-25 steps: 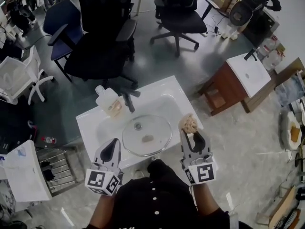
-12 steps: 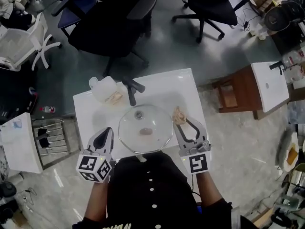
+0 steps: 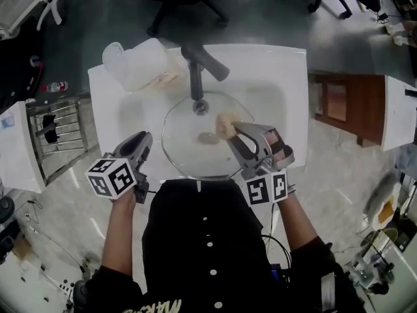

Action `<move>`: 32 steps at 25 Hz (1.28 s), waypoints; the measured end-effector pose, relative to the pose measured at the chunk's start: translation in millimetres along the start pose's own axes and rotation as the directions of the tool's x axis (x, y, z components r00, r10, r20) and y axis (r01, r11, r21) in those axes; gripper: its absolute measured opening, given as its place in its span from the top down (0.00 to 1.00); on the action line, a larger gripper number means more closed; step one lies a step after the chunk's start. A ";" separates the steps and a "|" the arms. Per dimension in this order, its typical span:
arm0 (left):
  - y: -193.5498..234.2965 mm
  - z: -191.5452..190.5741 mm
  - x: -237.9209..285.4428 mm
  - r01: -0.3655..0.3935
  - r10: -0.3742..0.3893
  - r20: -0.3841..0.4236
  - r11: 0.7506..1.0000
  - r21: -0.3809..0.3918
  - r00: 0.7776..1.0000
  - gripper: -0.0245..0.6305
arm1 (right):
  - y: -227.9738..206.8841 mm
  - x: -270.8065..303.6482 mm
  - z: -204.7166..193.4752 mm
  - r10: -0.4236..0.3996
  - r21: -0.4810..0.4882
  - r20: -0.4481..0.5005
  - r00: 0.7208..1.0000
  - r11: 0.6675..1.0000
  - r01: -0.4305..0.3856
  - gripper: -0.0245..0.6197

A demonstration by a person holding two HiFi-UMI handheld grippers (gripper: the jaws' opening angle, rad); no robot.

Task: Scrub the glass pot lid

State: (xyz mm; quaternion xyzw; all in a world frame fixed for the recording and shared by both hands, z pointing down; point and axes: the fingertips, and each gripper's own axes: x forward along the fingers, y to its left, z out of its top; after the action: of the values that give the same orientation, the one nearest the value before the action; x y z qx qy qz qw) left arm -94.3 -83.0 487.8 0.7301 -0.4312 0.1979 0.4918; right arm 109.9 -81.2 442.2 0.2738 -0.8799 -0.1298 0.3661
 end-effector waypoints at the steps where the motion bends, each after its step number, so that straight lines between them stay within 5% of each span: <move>1: 5.2 -5.8 7.5 0.011 -0.012 -0.032 1.000 -0.022 0.999 0.77 | 9.1 11.4 -3.7 0.034 -0.030 -0.010 0.999 0.999 -0.034 0.75; 7: 24.3 -47.3 40.5 0.026 -0.056 -0.230 0.991 -0.129 0.972 0.57 | 49.9 65.2 -10.5 0.177 -0.139 -0.029 0.984 0.974 -0.179 0.75; 13: 28.7 -81.8 69.7 0.052 -0.149 -0.430 0.972 -0.228 0.891 0.50 | 65.1 101.0 -11.9 0.236 -0.192 -0.041 0.971 0.952 -0.240 0.75; 17: 21.2 -93.8 83.0 0.082 -0.241 -0.504 0.945 -0.317 0.830 0.53 | 70.6 115.6 -12.7 0.260 -0.230 -0.061 0.964 0.936 -0.267 0.75; 21: 15.4 -97.5 90.3 0.108 -0.313 -0.531 0.918 -0.381 0.787 0.78 | 72.7 126.2 -10.8 0.272 -0.245 -0.070 0.960 0.928 -0.281 0.75; 26: 13.1 -91.3 84.7 0.139 -0.380 -0.487 0.877 -0.460 0.786 0.82 | 76.9 133.0 -12.4 0.288 -0.233 -0.079 0.954 0.925 -0.299 0.75; 32: 24.3 -89.5 71.6 0.116 -0.361 -0.488 0.879 -0.462 0.795 0.82 | 86.5 146.6 -4.7 0.319 -0.266 -0.083 0.944 0.906 -0.329 0.75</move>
State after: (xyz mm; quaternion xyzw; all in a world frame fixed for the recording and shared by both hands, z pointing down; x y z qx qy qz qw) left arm -62.8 -38.1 591.5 0.5695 -0.2014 0.2432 0.7589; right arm -5.6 -95.2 566.6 0.0724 -0.8792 -0.1836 0.4337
